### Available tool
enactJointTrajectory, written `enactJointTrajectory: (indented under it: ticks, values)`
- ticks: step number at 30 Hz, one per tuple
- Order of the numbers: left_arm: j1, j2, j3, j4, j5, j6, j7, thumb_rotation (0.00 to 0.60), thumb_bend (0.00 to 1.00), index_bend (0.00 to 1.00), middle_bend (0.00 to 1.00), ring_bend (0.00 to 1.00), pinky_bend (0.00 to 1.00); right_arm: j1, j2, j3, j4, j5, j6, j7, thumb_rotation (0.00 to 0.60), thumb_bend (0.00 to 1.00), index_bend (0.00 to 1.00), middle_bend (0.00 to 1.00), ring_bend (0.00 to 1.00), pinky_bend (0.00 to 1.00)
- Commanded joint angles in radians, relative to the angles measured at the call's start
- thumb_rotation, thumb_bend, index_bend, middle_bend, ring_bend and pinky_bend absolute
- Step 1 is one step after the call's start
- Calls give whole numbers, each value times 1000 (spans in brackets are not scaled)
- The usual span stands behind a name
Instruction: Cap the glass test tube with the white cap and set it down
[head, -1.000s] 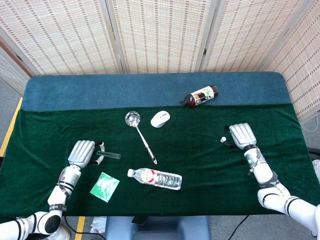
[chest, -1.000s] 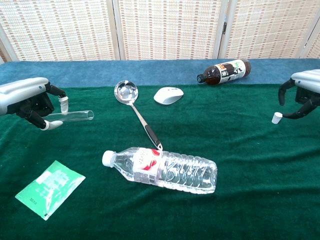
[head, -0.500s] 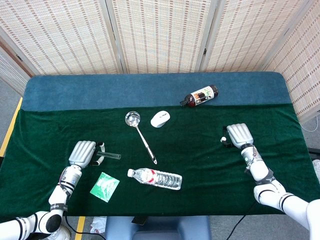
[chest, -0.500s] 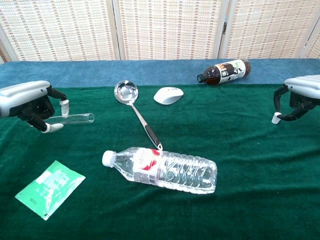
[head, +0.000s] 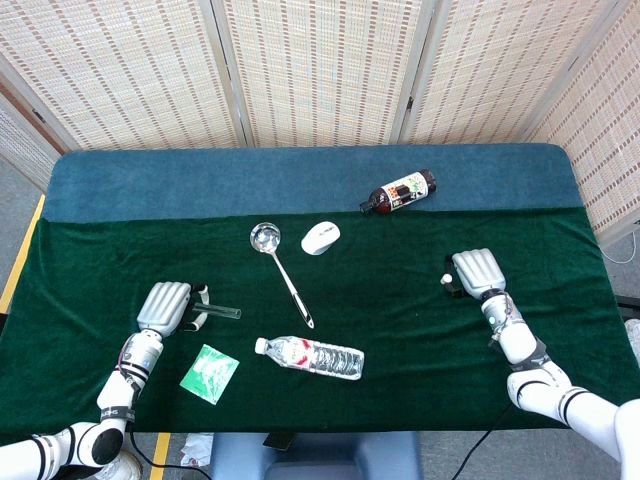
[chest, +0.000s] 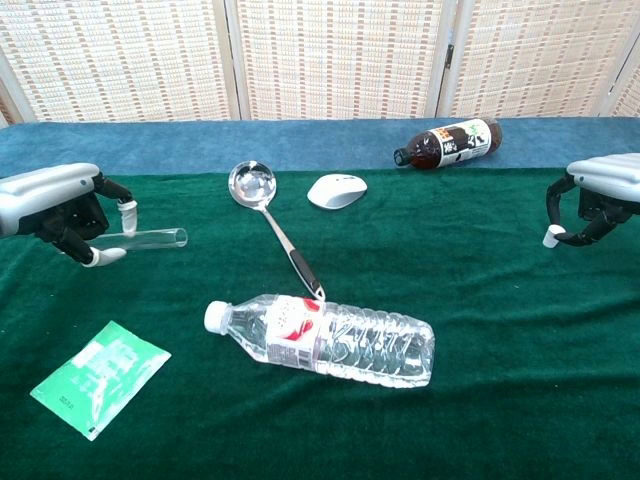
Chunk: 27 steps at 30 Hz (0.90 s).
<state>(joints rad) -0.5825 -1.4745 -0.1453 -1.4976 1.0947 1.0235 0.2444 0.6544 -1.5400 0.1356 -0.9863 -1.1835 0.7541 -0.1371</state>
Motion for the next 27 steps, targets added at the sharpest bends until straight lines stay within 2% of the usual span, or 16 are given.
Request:
enactJointTrajectory:
  ticks: [1, 17, 27]
  values:
    - [-1, -1, 0, 1, 0, -1, 0, 600, 446, 676, 973, 969, 896, 3, -1, 2, 1, 7, -5, -10, 497, 416, 469, 1000, 1000, 1000]
    - [0, 2, -1, 5, -6, -5, -5, 600, 446, 676, 973, 969, 897, 14, -13, 8, 10, 37, -21, -50, 503, 422, 509, 1000, 1000, 1000]
    - [-2, 5, -11, 8, -8, -21, -42, 600, 446, 676, 973, 969, 896, 18, 2, 15, -18, 50, -18, -62, 516, 544, 615, 1000, 1000, 1000]
